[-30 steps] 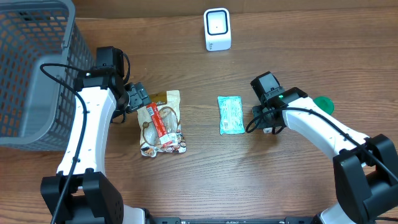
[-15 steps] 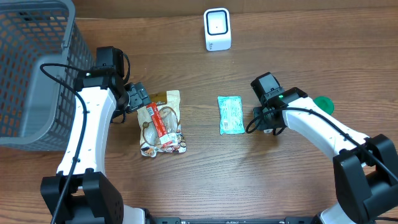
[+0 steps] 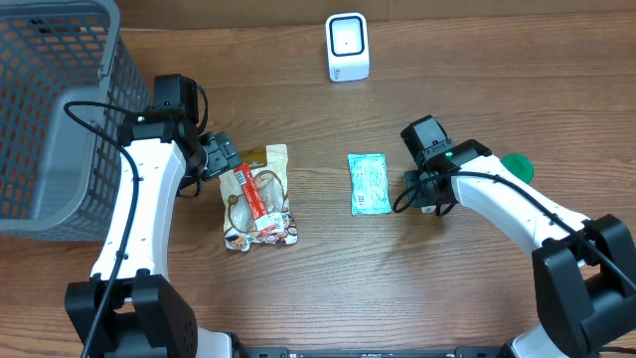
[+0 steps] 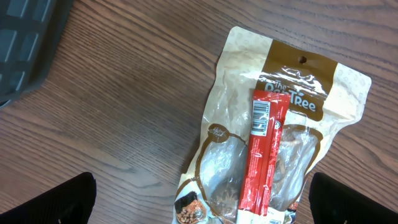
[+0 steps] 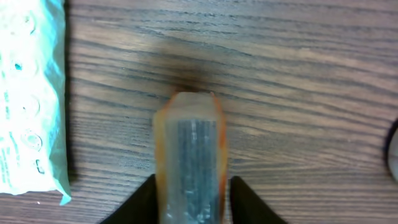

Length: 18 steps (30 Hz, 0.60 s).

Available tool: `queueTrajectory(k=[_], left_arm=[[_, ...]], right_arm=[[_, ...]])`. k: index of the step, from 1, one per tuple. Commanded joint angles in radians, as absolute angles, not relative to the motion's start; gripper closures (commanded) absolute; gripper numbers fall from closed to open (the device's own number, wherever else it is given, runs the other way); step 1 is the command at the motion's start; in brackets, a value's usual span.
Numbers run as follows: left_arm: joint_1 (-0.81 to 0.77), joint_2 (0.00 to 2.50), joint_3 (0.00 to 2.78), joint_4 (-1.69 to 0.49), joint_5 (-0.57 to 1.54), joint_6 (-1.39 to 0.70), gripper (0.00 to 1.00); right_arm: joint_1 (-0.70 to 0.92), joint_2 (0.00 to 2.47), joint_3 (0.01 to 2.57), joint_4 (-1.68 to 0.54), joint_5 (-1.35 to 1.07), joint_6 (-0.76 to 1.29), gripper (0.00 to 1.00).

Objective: Scan the item barcode

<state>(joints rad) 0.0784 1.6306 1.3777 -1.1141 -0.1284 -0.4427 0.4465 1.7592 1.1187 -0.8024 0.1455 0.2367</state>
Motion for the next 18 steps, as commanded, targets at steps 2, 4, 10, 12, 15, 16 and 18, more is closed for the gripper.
queueTrajectory(k=[2, 4, 10, 12, 15, 16, 18], left_arm=[[0.078, 1.630, 1.393, -1.114, -0.138, -0.453, 0.00], [0.078, 1.630, 1.393, -1.114, -0.138, -0.453, 0.00], [0.078, 1.630, 1.393, -1.114, -0.138, -0.453, 0.00], [0.078, 1.630, 1.393, -1.113, -0.138, -0.453, 0.00], [0.078, 1.630, 1.393, -1.114, -0.138, -0.453, 0.00], [0.078, 1.630, 1.393, -1.113, -0.138, -0.453, 0.00], [0.078, 1.630, 1.393, -1.113, -0.138, -0.453, 0.00]], right_arm=[[0.445, 1.745, 1.111, -0.794, 0.156, 0.235, 0.57], [0.446, 1.745, 1.111, -0.786, 0.156, 0.235, 0.57], [0.446, 1.748, 1.111, -0.773, 0.156, 0.235, 0.56], [0.446, 1.755, 1.111, -0.772, 0.156, 0.235, 0.56], [0.446, 1.777, 1.111, -0.772, 0.156, 0.235, 0.56], [0.446, 1.782, 1.111, -0.773, 0.156, 0.235, 0.56], [0.446, 1.790, 1.111, -0.772, 0.156, 0.235, 0.57]])
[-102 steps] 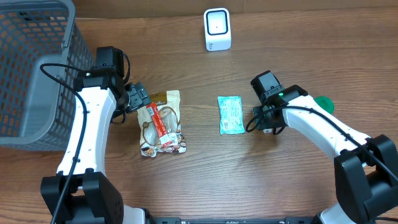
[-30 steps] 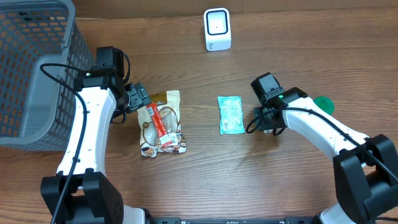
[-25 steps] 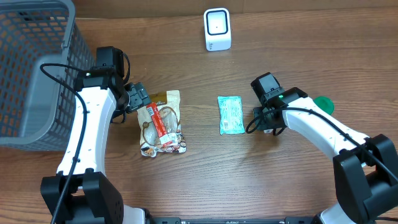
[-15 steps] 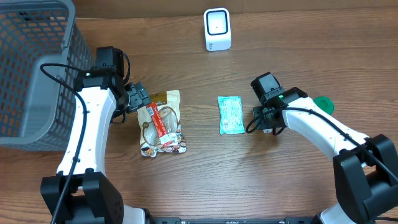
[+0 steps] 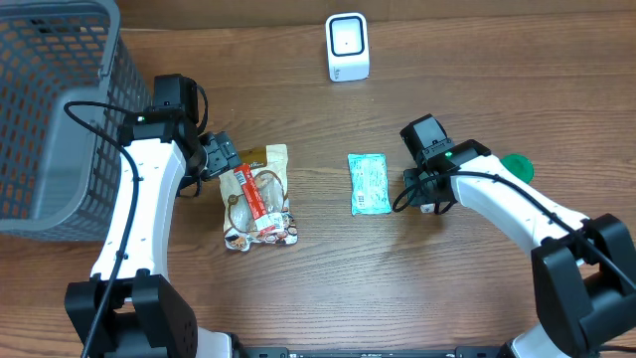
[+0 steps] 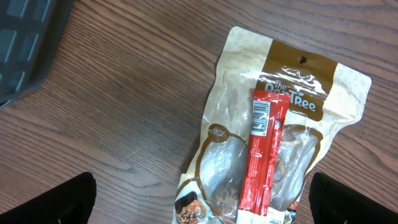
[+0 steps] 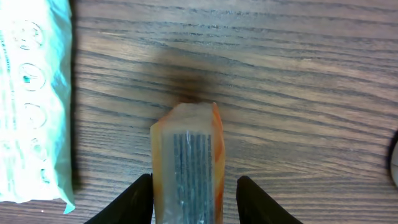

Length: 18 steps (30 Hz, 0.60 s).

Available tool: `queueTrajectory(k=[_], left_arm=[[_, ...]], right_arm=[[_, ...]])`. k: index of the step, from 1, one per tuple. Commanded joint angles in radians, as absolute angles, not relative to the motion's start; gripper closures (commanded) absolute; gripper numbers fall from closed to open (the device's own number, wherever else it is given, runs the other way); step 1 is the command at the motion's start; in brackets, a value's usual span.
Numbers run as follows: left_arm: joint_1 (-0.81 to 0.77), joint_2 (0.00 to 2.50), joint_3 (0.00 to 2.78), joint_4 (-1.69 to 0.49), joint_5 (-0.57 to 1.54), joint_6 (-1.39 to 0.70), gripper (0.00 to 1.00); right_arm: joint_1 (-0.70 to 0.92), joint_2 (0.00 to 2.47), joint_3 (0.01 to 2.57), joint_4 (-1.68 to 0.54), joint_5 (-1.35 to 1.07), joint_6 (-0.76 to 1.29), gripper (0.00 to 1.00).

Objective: Scan the item barcode

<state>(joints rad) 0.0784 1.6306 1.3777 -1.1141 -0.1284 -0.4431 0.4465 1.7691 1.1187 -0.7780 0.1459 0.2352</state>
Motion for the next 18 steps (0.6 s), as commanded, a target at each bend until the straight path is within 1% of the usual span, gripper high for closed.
queueTrajectory(k=[1, 18], left_arm=[[0.078, 1.630, 1.393, -1.114, -0.138, -0.453, 0.00], [0.078, 1.630, 1.393, -1.114, -0.138, -0.453, 0.00]], right_arm=[[0.446, 1.790, 1.111, -0.772, 0.157, 0.235, 0.57], [0.448, 1.790, 1.147, -0.799, 0.182, 0.235, 0.58]])
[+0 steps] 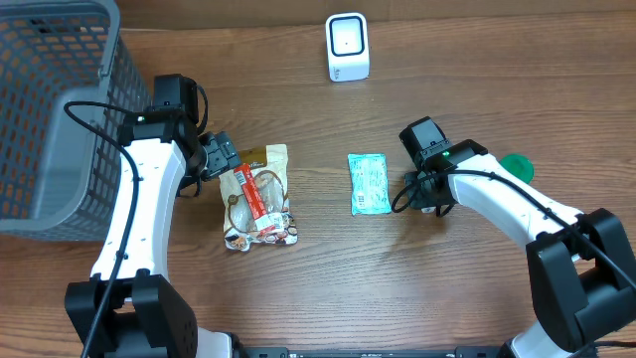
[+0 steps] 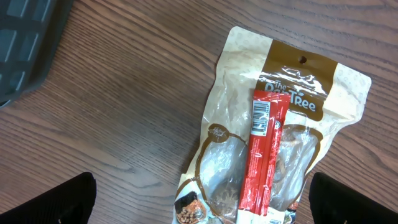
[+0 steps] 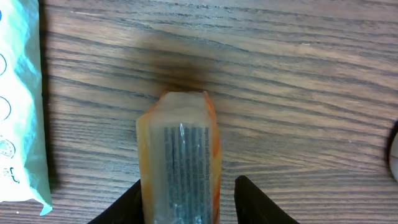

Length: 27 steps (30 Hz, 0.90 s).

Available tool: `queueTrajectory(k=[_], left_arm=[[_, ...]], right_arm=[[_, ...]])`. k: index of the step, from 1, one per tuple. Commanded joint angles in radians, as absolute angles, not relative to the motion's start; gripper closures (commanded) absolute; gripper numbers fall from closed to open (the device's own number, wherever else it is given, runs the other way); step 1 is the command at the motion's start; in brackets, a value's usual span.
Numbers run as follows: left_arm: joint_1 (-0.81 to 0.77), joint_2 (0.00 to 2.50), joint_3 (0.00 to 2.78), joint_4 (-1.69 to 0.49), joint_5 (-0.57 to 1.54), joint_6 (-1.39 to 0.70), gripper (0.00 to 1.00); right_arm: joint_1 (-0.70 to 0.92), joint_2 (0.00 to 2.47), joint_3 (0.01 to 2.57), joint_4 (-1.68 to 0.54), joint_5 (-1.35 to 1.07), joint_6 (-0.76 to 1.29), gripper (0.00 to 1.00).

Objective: Scan the item barcode

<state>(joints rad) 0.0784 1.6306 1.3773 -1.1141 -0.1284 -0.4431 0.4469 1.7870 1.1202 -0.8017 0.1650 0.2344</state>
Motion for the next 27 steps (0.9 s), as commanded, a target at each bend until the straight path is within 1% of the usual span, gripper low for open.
queueTrajectory(k=[1, 11, 18, 27], left_arm=[[0.078, 1.630, 1.393, -1.114, -0.138, -0.453, 0.00], [0.078, 1.630, 1.393, -1.113, -0.138, -0.453, 0.00], [0.078, 1.630, 1.393, -1.114, -0.138, -0.453, 0.00], [0.078, 1.630, 1.393, -1.114, -0.138, -0.453, 0.00]], right_arm=[[0.448, 1.790, 1.147, -0.799, 0.182, 0.235, 0.59], [0.449, 1.790, 1.149, -0.784, 0.182, 0.235, 0.60], [0.448, 1.787, 1.213, -0.847, 0.182, 0.235, 0.60], [0.448, 1.787, 1.216, -0.867, 0.182, 0.235, 0.60]])
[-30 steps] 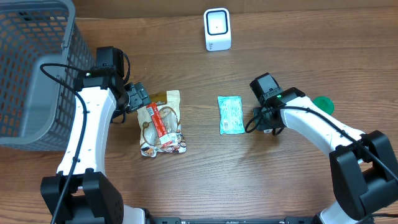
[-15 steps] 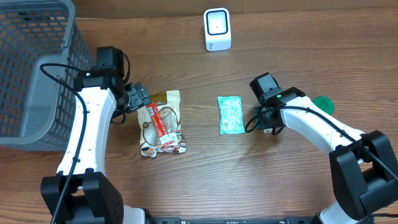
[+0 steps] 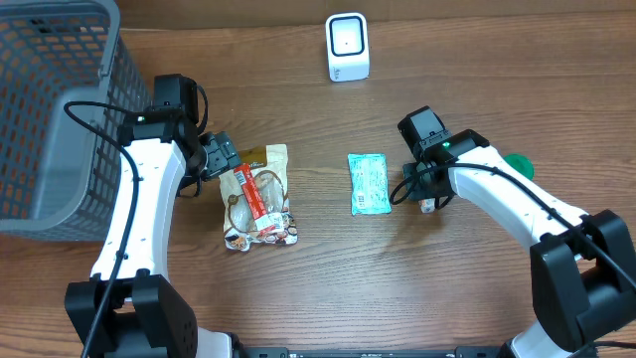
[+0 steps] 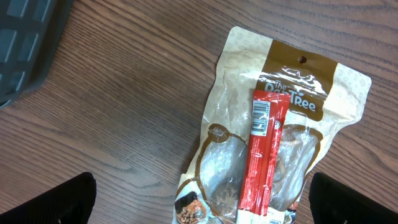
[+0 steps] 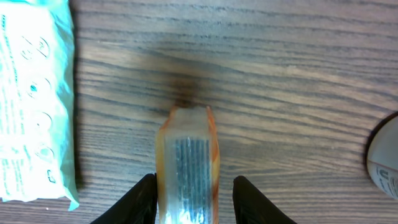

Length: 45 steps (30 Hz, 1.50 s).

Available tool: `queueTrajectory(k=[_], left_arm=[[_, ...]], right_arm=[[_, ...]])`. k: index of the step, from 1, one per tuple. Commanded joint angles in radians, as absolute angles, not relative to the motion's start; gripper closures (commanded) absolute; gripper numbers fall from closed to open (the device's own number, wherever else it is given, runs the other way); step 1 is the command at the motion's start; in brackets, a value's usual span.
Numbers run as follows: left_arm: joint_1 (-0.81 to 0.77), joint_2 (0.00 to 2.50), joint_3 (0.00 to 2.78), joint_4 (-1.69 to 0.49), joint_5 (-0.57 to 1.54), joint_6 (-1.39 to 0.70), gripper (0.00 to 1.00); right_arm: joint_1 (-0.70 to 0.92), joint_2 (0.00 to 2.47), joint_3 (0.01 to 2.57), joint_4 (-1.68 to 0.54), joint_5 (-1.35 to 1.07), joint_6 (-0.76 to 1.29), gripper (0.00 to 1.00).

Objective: Scan the item barcode

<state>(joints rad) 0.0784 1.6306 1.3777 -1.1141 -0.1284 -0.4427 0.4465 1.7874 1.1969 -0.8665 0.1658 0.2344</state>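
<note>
My right gripper (image 5: 193,190) is shut on a small orange-edged translucent pack (image 5: 186,155) with a barcode on its upper face, held a little above the wood. In the overhead view that gripper (image 3: 428,198) is right of a teal packet (image 3: 369,183). The white scanner (image 3: 347,47) stands at the table's far edge, well beyond it. My left gripper (image 4: 205,199) is open above a tan treat pouch (image 4: 292,81) with a red stick pack (image 4: 264,155) lying on it.
A grey mesh basket (image 3: 50,99) fills the far left, close to my left arm. A green round lid (image 3: 518,165) lies to the right of my right arm. The teal packet (image 5: 34,106) shows at the left edge of the right wrist view.
My right gripper has shifted a little with the orange pack. More of the teal packet and of the lid's edge now show in its view. The left arm has not moved.
Throughout, my right gripper stayed shut on the orange pack just right of the teal packet, making only small shifts over the wood. My left gripper stayed open over the treat pouch. The pouch, stick pack and scanner kept their places.
</note>
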Motion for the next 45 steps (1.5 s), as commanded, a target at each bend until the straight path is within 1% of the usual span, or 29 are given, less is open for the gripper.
queueTrajectory(k=[1, 21, 23, 26, 33, 37, 45], left_arm=[[0.078, 1.630, 1.393, -1.114, -0.138, -0.453, 0.00], [0.078, 1.630, 1.393, -1.114, -0.138, -0.453, 0.00], [0.078, 1.630, 1.393, -1.113, -0.138, -0.453, 0.00], [0.078, 1.630, 1.393, -1.114, -0.138, -0.453, 0.00], [0.078, 1.630, 1.393, -1.114, -0.138, -0.453, 0.00], [0.078, 1.630, 1.393, -1.114, -0.138, -0.453, 0.00], [0.078, 1.630, 1.393, -1.114, -0.138, -0.453, 0.00]], right_arm=[[0.448, 1.787, 1.214, -0.867, 0.182, 0.235, 0.60], [0.448, 1.791, 1.138, -0.802, 0.179, 0.235, 0.61], [0.448, 1.791, 1.138, -0.802, 0.179, 0.235, 0.64], [0.448, 1.791, 1.137, -0.802, 0.179, 0.235, 0.65], [0.448, 1.791, 1.110, -0.775, 0.183, 0.235, 0.65], [0.448, 1.791, 1.116, -0.768, 0.194, 0.234, 0.67], [0.448, 1.790, 1.160, -0.795, 0.194, 0.235, 0.76]])
